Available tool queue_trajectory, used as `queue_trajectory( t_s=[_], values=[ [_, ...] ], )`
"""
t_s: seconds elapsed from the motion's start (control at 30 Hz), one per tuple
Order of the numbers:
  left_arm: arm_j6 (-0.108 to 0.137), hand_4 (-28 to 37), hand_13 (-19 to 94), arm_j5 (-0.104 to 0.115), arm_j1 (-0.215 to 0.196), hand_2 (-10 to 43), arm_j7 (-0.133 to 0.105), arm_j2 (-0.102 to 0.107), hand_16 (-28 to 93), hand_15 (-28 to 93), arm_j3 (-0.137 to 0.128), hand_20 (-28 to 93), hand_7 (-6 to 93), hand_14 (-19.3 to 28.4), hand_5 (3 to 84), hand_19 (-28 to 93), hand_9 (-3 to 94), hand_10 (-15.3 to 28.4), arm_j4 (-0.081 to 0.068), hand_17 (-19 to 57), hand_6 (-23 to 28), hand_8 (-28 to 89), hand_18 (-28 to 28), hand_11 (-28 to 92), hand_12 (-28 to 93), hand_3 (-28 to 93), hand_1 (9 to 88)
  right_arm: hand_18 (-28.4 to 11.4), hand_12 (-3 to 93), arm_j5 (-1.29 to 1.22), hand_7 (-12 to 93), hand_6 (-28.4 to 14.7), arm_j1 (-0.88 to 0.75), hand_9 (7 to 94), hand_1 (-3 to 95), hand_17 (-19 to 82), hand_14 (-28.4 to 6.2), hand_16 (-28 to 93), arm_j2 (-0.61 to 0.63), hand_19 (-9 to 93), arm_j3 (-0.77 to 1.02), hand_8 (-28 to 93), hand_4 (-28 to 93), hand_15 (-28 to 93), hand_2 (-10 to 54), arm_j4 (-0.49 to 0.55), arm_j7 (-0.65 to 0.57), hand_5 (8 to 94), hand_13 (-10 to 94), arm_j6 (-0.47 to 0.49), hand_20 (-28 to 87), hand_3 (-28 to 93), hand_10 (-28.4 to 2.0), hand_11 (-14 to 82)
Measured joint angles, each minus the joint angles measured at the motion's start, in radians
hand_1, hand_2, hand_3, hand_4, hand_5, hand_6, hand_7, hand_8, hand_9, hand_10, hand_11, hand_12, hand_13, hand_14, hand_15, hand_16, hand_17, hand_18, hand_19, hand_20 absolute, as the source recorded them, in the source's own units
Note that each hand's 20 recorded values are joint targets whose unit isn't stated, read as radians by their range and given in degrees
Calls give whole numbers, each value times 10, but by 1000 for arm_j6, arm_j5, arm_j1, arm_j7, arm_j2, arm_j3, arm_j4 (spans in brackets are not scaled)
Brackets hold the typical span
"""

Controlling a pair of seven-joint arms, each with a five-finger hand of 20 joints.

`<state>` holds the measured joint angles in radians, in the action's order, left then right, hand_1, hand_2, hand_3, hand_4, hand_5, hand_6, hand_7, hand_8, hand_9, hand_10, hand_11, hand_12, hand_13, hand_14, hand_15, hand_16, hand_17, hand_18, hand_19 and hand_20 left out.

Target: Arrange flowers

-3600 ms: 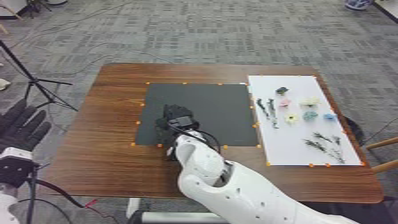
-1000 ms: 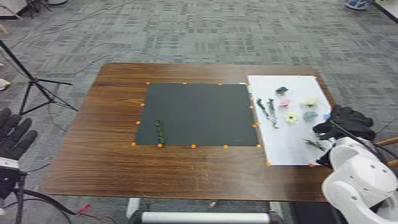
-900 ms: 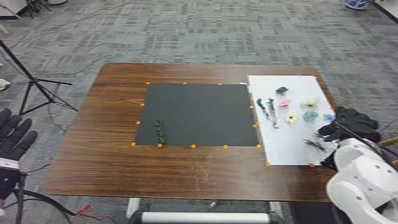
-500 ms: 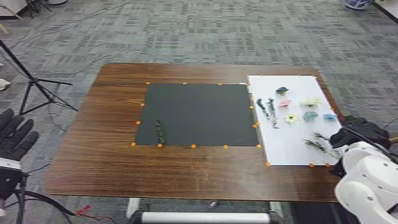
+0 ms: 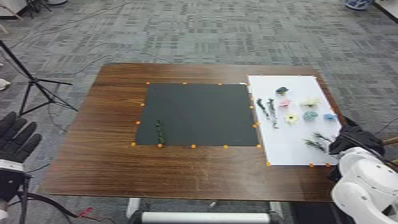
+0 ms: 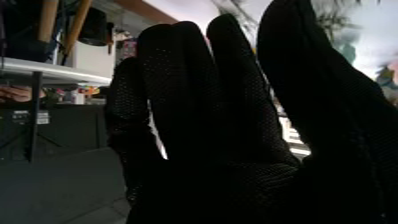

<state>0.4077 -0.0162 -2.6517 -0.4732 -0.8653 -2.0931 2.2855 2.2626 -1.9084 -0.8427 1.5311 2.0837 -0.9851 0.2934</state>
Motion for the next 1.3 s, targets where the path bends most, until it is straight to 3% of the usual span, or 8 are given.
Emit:
queue_trajectory(
  t_s=[0.07,0.1,0.27,0.4,0.67,0.87,1.3],
  values=[
    [0,-282,244,1,-4,172,-1,0,-23,287,3,122,95,134,395,236,325,136,1,-14,93,-73,118,166,118,714,268,-284,174,2,171,-54,0,729,708,270,-160,326,-3,776,-4,77,-280,636,-95,-8,0,763,574,-3,460,416,-167,179],
    [0,-282,244,1,-6,172,-1,0,-23,288,5,122,95,134,395,236,325,136,2,-14,92,-73,118,166,118,713,269,-284,204,5,178,-50,0,745,720,273,-157,353,-4,782,-7,93,-271,627,-95,-11,0,774,581,-7,460,399,-162,167],
    [0,-282,243,1,-9,172,0,-3,-23,289,10,122,94,135,395,236,325,136,3,-14,93,-73,118,166,118,714,269,-284,351,35,279,-24,-1,853,682,305,-148,399,-6,828,-29,139,-282,650,-95,-22,-1,819,632,-76,477,500,-120,92],
    [0,-282,244,-1,-9,172,3,-7,-23,289,14,122,93,134,396,237,326,137,4,-14,94,-73,118,168,118,714,269,-284,414,59,301,-15,-6,883,679,319,-154,397,-6,841,-34,142,-283,714,-95,-18,-1,821,655,-135,498,500,-107,196],
    [0,-282,243,9,-13,172,-1,-9,-23,291,28,122,95,134,397,237,325,136,5,-14,93,-74,118,168,118,714,268,-284,351,62,300,-16,-11,886,659,362,-148,410,2,855,-34,122,-283,734,-95,32,4,835,704,-185,514,542,-109,361],
    [0,-282,243,27,-49,171,-20,5,-23,291,24,122,95,134,396,237,325,137,12,-15,94,-74,118,169,118,714,268,-284,315,-49,301,-15,-3,890,602,382,-140,415,21,875,-56,127,-278,727,-95,83,76,837,723,-321,496,604,-112,392],
    [0,-282,243,24,-47,171,-17,5,-23,290,25,122,95,135,396,236,325,137,12,-14,93,-74,118,168,118,713,269,-284,271,-172,360,-17,335,884,560,388,-143,418,-34,892,-449,184,-256,728,-95,46,211,822,727,-285,485,630,-118,425]
  ],
)
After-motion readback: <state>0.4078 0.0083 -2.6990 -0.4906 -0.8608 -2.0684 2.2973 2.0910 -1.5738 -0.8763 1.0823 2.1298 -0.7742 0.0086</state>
